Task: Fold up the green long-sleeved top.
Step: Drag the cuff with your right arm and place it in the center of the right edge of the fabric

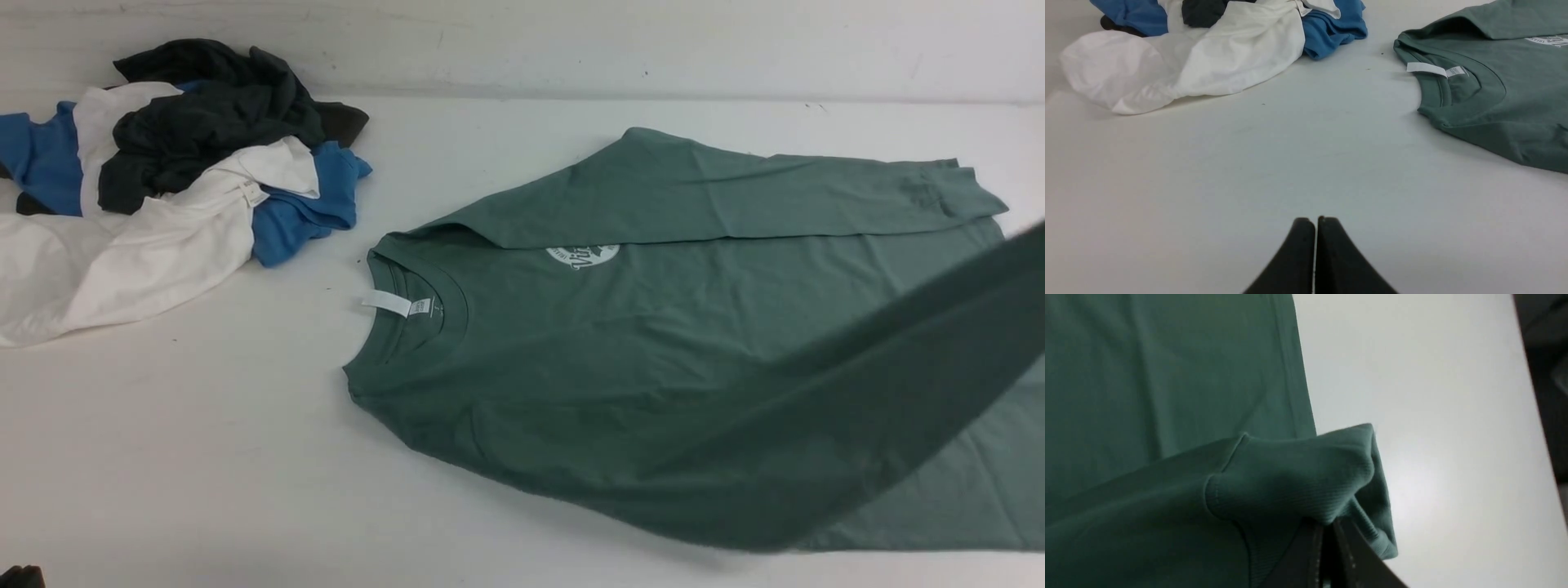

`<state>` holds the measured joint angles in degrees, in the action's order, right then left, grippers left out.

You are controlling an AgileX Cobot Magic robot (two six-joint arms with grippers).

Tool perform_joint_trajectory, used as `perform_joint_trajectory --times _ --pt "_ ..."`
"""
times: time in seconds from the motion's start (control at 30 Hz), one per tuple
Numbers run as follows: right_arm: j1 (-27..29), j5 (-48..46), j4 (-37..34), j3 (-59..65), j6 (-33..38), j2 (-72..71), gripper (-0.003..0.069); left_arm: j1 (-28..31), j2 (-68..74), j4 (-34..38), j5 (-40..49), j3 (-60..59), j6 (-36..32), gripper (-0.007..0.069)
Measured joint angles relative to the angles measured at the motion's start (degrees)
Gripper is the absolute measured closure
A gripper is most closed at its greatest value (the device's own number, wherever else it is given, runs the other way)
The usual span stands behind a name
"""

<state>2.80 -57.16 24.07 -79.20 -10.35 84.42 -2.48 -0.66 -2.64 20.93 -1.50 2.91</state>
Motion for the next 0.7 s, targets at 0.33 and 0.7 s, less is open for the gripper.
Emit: perform_joint_trajectory --times 0.33,0.7 --pt "-0.2 11.5 0.6 -11.1 -1.1 16.4 0.0636 0.0 0.0 0.0 0.0 0.0 0.0 0.0629" --pt "-0.5 9.6 6.6 -14.9 -12.0 34.3 0.0258 0.0 0.0 0.0 0.0 0.0 0.0 0.0629"
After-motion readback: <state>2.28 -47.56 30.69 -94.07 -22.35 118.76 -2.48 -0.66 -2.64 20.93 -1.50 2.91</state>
